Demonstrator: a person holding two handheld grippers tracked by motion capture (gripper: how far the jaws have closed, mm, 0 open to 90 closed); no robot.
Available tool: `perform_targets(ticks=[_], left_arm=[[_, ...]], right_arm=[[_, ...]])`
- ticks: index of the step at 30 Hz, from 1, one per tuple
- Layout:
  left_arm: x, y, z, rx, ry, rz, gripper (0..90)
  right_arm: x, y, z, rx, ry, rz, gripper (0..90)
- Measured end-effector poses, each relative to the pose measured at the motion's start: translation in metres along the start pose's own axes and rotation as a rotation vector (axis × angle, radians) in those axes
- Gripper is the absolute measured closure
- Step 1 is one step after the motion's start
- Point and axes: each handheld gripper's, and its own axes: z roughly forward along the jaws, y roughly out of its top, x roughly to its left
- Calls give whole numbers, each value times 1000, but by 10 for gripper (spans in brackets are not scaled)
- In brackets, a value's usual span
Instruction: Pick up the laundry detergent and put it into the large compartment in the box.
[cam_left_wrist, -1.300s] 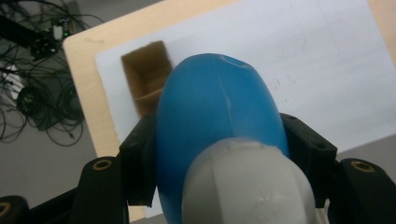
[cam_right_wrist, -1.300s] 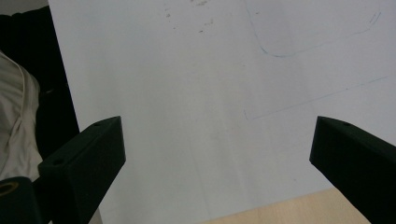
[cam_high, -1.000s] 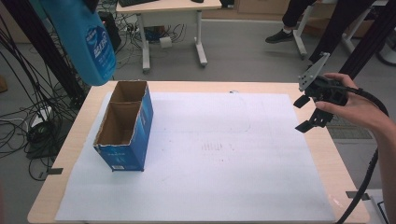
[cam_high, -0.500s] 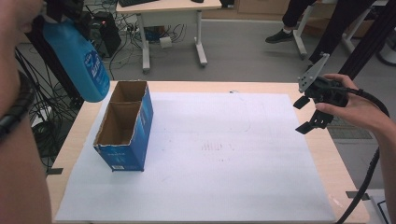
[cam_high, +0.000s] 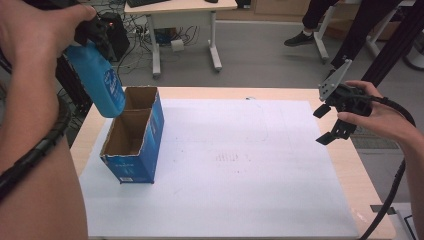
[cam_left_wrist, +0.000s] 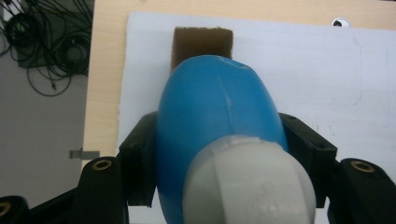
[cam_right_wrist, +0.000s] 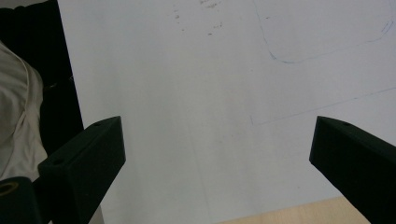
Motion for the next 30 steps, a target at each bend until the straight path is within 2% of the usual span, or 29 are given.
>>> perform_targets(ticks=[10, 11, 12, 13, 20, 30], left_arm=[[13, 1, 49, 35, -11, -10, 379], [13, 1, 49, 35, -11, -10, 379], [16, 0, 56, 38, -15, -15, 379], [16, 0, 56, 38, -15, -15, 379], [24, -9, 87, 50, -26, -16, 379], [26, -17, 117, 69, -34, -12, 379]], right_arm=[[0, 2, 1, 6, 0, 1, 33], [0, 2, 1, 6, 0, 1, 33], [0, 3, 1, 7, 1, 2, 33], [0, 3, 1, 7, 1, 2, 33], [1, 6, 3, 16, -3, 2, 33], [2, 7, 7, 15, 2, 2, 33]])
